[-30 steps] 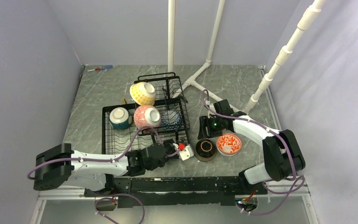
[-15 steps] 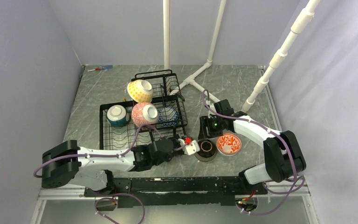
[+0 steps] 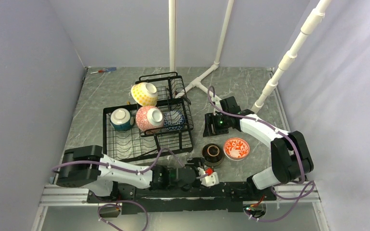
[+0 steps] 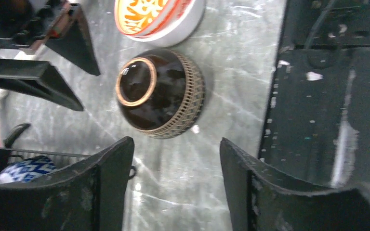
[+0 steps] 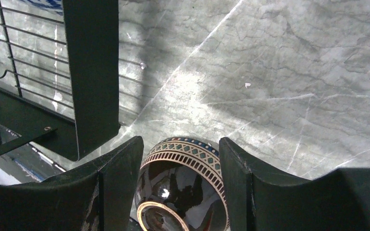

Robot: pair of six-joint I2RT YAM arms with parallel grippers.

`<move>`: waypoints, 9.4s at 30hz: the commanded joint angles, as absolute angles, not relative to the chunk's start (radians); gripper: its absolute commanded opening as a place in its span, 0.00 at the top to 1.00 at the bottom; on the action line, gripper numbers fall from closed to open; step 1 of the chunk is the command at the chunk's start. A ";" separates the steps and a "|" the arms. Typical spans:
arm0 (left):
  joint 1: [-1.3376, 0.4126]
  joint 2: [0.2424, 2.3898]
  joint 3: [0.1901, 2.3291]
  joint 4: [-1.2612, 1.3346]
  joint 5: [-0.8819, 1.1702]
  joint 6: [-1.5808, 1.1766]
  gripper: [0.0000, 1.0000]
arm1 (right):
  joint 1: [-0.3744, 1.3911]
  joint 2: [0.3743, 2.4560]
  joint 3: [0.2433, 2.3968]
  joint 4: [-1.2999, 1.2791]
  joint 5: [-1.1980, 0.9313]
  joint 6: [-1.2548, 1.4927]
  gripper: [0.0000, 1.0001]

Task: Load the bowls into the dish rack
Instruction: Move the dish rack to the center of the board, then pick up the bowl from the center of the board.

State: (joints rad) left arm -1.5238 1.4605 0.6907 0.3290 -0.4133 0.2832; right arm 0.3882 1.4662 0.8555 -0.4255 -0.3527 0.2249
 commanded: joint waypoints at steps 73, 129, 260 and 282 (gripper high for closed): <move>-1.362 1.751 0.890 0.305 -0.453 -0.405 0.17 | 0.333 1.163 0.679 -0.523 -0.263 0.396 0.61; -1.350 1.821 0.692 0.646 -0.289 -0.343 0.14 | 0.228 1.142 0.479 -0.397 -0.494 0.533 0.24; -1.417 1.193 0.366 0.220 -0.070 -1.113 0.27 | 0.607 0.995 0.479 -0.516 -0.325 0.677 0.27; -1.332 1.420 0.403 0.389 0.025 -1.223 0.14 | 0.607 0.719 0.356 -0.704 -0.454 0.838 0.23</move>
